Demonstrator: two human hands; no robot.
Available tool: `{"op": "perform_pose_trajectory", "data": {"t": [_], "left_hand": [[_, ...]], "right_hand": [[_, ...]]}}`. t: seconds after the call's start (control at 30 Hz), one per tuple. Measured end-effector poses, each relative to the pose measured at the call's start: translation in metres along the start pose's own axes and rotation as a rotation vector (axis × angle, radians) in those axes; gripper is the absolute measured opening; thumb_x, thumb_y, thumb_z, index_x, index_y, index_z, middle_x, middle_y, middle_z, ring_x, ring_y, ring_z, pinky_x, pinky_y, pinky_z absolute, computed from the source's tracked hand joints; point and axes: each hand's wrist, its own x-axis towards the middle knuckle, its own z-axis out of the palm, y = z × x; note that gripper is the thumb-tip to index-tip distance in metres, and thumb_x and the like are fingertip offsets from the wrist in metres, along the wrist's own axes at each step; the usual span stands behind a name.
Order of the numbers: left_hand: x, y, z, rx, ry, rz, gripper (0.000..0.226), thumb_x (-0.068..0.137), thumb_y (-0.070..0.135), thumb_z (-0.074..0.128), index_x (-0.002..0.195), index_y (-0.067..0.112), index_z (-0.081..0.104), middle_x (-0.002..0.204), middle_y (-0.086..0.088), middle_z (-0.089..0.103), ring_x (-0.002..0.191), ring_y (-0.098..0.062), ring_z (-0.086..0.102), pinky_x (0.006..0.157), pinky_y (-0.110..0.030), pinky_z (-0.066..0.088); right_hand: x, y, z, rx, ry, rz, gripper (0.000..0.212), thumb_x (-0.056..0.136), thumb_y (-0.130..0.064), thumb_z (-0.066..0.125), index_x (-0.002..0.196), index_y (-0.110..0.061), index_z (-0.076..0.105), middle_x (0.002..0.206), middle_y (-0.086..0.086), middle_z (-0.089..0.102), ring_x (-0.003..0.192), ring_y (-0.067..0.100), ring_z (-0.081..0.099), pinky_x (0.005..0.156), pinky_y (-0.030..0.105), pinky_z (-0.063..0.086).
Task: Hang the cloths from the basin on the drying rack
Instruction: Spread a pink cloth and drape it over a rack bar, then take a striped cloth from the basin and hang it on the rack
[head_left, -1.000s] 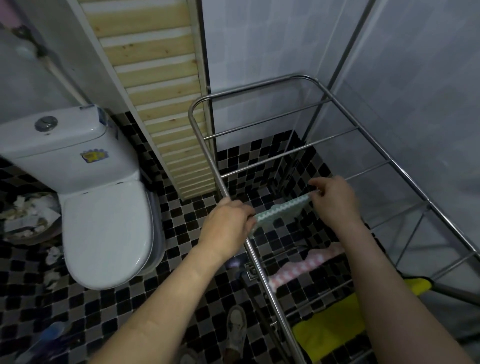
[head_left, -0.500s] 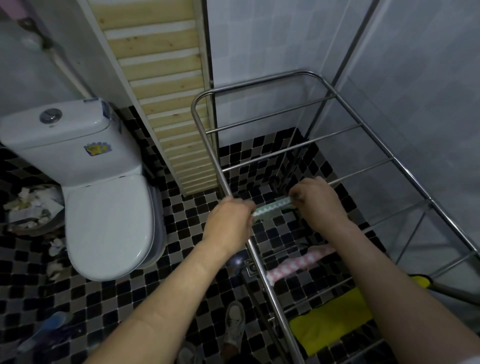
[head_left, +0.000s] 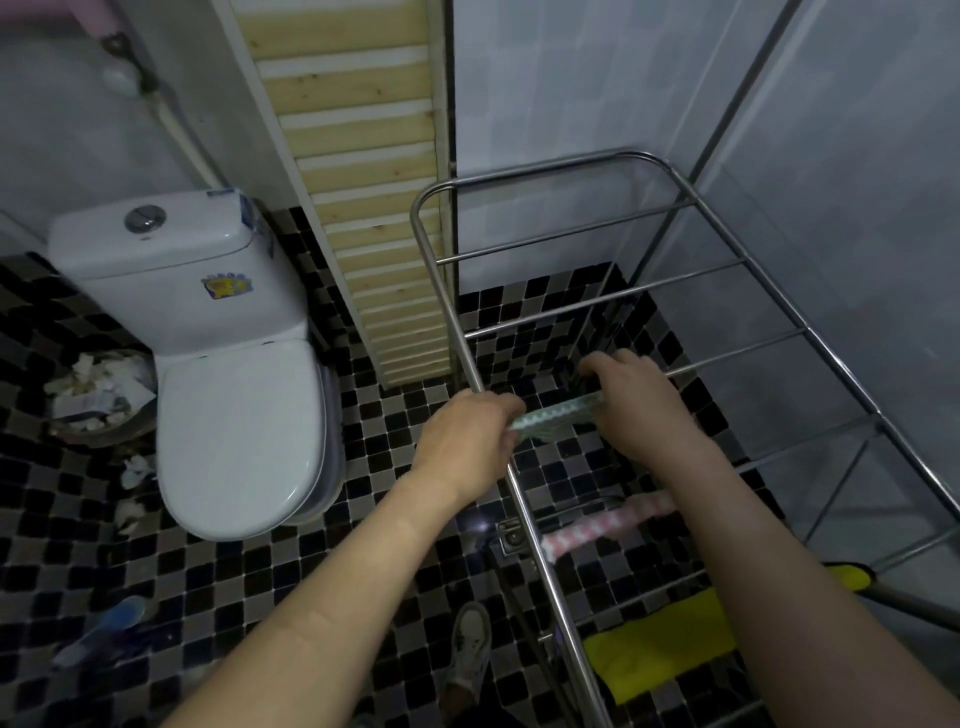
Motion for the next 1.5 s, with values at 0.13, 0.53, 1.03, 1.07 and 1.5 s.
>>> {"op": "perform_pose_trajectory", "data": {"t": [0.13, 0.53, 1.03, 1.07, 1.5], "left_hand": [[-0.026, -0.011, -0.009, -0.204, 0.106, -0.063, 0.026, 0.096, 0.023, 0.054, 0.121, 0.024, 0.064, 0.115, 0.006, 0.066, 0.106, -0.011, 0.056, 0.092, -0.029, 0.047], [-0.155, -0.074, -0.051, -0.516, 0.392, -0.353, 0.015, 0.096, 0.021, 0.054, 0.094, 0.028, 0.067, 0.071, 0.007, 0.066, 0.065, -0.008, 0.060, 0.060, -0.027, 0.050], [-0.459, -0.193, -0.089, -0.403, 0.631, -0.842, 0.021, 0.101, 0.022, 0.036, 0.096, 0.030, 0.055, 0.070, -0.008, 0.065, 0.060, -0.027, 0.058, 0.059, -0.046, 0.048], [-0.472, -0.199, -0.088, -0.397, 0.629, -0.877, 0.021, 0.101, 0.020, 0.037, 0.096, 0.031, 0.054, 0.071, -0.008, 0.065, 0.062, -0.027, 0.059, 0.060, -0.046, 0.049], [-0.634, -0.294, -0.020, -0.508, 0.474, -1.386, 0.044, 0.091, 0.014, 0.050, 0.133, 0.028, 0.051, 0.146, 0.001, 0.042, 0.133, -0.022, 0.040, 0.093, -0.028, 0.036]], "right_hand": [[-0.003, -0.032, -0.010, 0.123, 0.053, -0.083, 0.032, 0.093, -0.015, 0.057, 0.125, -0.018, 0.058, 0.113, 0.004, 0.058, 0.105, 0.023, 0.056, 0.081, 0.030, 0.044], [-0.055, -0.181, -0.001, 0.297, -0.056, -0.415, 0.016, 0.095, -0.023, 0.057, 0.102, -0.018, 0.070, 0.086, -0.009, 0.063, 0.076, 0.005, 0.055, 0.069, 0.016, 0.041], [-0.210, -0.440, 0.112, 0.722, -0.497, -0.630, 0.015, 0.093, -0.015, 0.059, 0.086, -0.023, 0.070, 0.083, 0.017, 0.071, 0.069, 0.016, 0.059, 0.071, 0.035, 0.051], [-0.216, -0.450, 0.119, 0.724, -0.524, -0.640, 0.015, 0.093, -0.014, 0.058, 0.088, -0.022, 0.070, 0.081, 0.018, 0.069, 0.067, 0.017, 0.057, 0.067, 0.033, 0.049], [-0.280, -0.587, 0.239, 0.303, -0.895, -0.857, 0.031, 0.095, -0.018, 0.056, 0.125, -0.015, 0.055, 0.106, 0.004, 0.061, 0.090, 0.018, 0.059, 0.078, 0.031, 0.048]]}}
